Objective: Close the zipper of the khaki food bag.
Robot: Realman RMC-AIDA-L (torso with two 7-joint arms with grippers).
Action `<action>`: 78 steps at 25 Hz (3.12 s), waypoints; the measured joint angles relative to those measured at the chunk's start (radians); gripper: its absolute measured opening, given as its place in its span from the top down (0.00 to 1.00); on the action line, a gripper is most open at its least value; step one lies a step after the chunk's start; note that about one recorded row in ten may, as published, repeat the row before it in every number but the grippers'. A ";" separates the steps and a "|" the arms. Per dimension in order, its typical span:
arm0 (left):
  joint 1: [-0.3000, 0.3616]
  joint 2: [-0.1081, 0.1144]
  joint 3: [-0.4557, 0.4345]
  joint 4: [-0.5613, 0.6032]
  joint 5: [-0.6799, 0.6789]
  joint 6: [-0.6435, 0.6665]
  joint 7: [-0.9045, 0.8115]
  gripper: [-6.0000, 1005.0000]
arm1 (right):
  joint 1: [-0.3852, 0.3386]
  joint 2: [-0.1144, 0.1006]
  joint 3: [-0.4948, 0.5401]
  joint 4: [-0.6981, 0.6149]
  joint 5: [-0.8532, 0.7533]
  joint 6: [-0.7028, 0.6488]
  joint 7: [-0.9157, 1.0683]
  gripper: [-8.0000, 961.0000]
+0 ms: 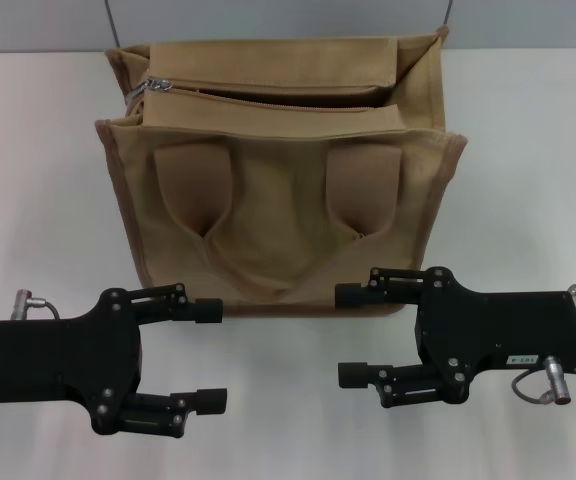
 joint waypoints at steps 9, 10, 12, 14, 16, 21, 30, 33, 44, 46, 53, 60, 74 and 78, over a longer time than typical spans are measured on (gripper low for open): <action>0.001 0.000 0.000 0.000 0.001 0.001 -0.001 0.18 | 0.003 0.001 0.000 0.003 0.000 -0.003 0.000 0.20; 0.001 0.000 0.000 0.000 0.001 0.001 -0.002 0.18 | 0.003 0.001 0.000 0.002 0.000 -0.003 0.000 0.20; 0.001 0.000 -0.001 0.000 0.001 0.001 -0.002 0.18 | 0.004 0.001 0.000 0.001 0.000 -0.003 0.000 0.20; 0.002 0.000 -0.003 0.000 0.001 0.001 -0.002 0.18 | 0.004 0.001 0.000 0.001 0.000 -0.003 0.000 0.20; 0.006 0.001 -0.006 0.000 0.000 0.001 -0.002 0.18 | 0.004 0.002 0.000 0.001 0.000 0.000 -0.001 0.20; 0.028 0.013 -0.115 0.000 -0.007 0.015 0.000 0.19 | 0.004 0.002 0.011 0.000 0.000 0.002 -0.002 0.20; 0.082 0.031 -0.522 -0.002 -0.008 -0.013 0.051 0.20 | 0.002 0.000 0.027 -0.001 0.000 0.004 -0.002 0.20; 0.074 0.037 -0.561 -0.002 -0.003 -0.074 0.044 0.20 | 0.003 0.000 0.033 -0.001 0.000 0.004 -0.002 0.20; 0.023 0.029 -0.516 -0.002 0.017 -0.190 0.038 0.21 | 0.003 0.000 0.036 0.001 0.010 0.002 -0.002 0.20; 0.004 0.024 -0.497 -0.003 0.017 -0.220 0.038 0.21 | 0.001 0.000 0.036 0.000 0.011 0.001 -0.002 0.20; -0.076 -0.002 -0.430 -0.005 0.018 -0.352 0.038 0.22 | -0.004 0.000 0.035 -0.002 0.014 -0.005 -0.002 0.20; -0.117 -0.010 -0.369 -0.005 0.017 -0.372 0.037 0.22 | -0.007 0.000 0.049 -0.001 0.016 -0.007 -0.002 0.20; -0.134 -0.017 -0.373 -0.004 0.010 -0.374 0.040 0.37 | -0.007 0.000 0.049 0.000 0.022 -0.007 -0.002 0.20; -0.133 -0.017 -0.374 -0.004 0.009 -0.375 0.035 0.49 | -0.007 0.000 0.049 0.002 0.022 -0.007 -0.002 0.20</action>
